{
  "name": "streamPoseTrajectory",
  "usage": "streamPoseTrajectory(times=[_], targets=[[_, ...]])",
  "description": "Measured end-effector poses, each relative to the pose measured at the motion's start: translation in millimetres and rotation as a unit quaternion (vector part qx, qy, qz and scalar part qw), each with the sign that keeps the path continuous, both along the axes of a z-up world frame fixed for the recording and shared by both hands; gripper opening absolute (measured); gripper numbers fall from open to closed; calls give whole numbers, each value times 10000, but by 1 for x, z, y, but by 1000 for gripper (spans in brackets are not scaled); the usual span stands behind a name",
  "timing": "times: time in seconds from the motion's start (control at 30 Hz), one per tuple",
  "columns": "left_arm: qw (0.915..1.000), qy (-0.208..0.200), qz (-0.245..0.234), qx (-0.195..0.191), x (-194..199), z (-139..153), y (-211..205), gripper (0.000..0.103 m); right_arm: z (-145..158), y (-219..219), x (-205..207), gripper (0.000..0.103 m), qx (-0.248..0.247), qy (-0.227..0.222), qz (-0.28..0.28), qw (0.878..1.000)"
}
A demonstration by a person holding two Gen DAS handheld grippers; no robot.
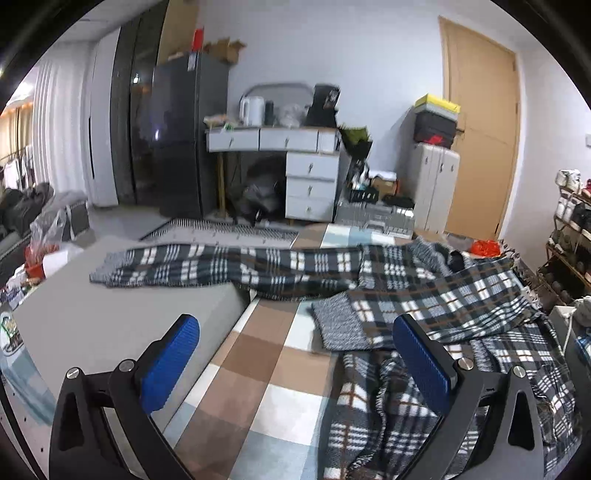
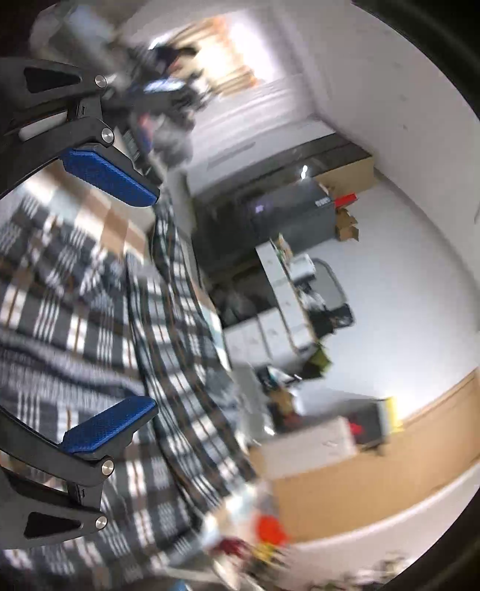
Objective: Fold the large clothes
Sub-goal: 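Carry the sleeve across the jacket body with the right gripper and release it, then grasp the other sleeve's grey knit cuff with the left gripper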
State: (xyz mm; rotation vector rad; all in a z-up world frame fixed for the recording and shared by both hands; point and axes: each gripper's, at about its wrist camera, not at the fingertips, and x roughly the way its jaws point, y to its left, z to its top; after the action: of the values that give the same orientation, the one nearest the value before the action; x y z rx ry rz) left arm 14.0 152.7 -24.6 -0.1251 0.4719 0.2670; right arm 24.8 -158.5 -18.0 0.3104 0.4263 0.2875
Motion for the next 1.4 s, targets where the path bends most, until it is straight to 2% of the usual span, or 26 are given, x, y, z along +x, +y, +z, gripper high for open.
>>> streamPoseTrajectory(times=[0.1, 0.2, 0.3, 0.43, 0.5, 0.57, 0.7, 0.8, 0.9, 0.93, 1.07, 1.23, 1.4], targets=[[9996, -176, 155, 127, -11, 11, -5, 102, -4, -2, -12, 103, -191, -121, -182, 9996], [9990, -332, 151, 242, -20, 23, -7, 102, -9, -8, -10, 103, -146, 19, -143, 9998], [9993, -190, 127, 307, -19, 26, 0, 102, -8, -13, -15, 103, 11, 36, -114, 9999], [9965, -197, 372, 719, -21, 29, 12, 102, -4, -18, -25, 103, 209, 38, -83, 9997], [9980, -100, 392, 478, -20, 34, 36, 102, -3, -21, -26, 103, 303, 34, -72, 9995], [9990, 20, 431, 80, -17, 37, 61, 102, -1, -23, -28, 103, 350, 11, -61, 9994], [9941, 443, 495, -854, -4, 40, 127, 102, 2, -27, -31, 103, 481, -31, -55, 9988], [9809, 754, 528, -1713, 8, 32, 181, 102, 0, -30, -28, 103, 617, 56, -31, 9981], [9583, 925, 633, -2630, 14, 15, 239, 102, -5, -31, -23, 103, 699, 187, -2, 9974], [9526, 964, 650, -2810, 17, 10, 249, 102, -7, -30, -22, 103, 702, 231, 4, 9973], [9292, 1154, 659, -3449, 28, -16, 289, 102, -13, -27, -17, 103, 668, 364, 41, 9971], [9009, 1114, 656, -4143, 42, -42, 317, 102, -19, -19, -11, 103, 510, 494, 124, 9974], [8873, 1048, 462, -4468, 57, -54, 326, 102, -26, -12, -7, 103, 320, 624, 195, 9974]])
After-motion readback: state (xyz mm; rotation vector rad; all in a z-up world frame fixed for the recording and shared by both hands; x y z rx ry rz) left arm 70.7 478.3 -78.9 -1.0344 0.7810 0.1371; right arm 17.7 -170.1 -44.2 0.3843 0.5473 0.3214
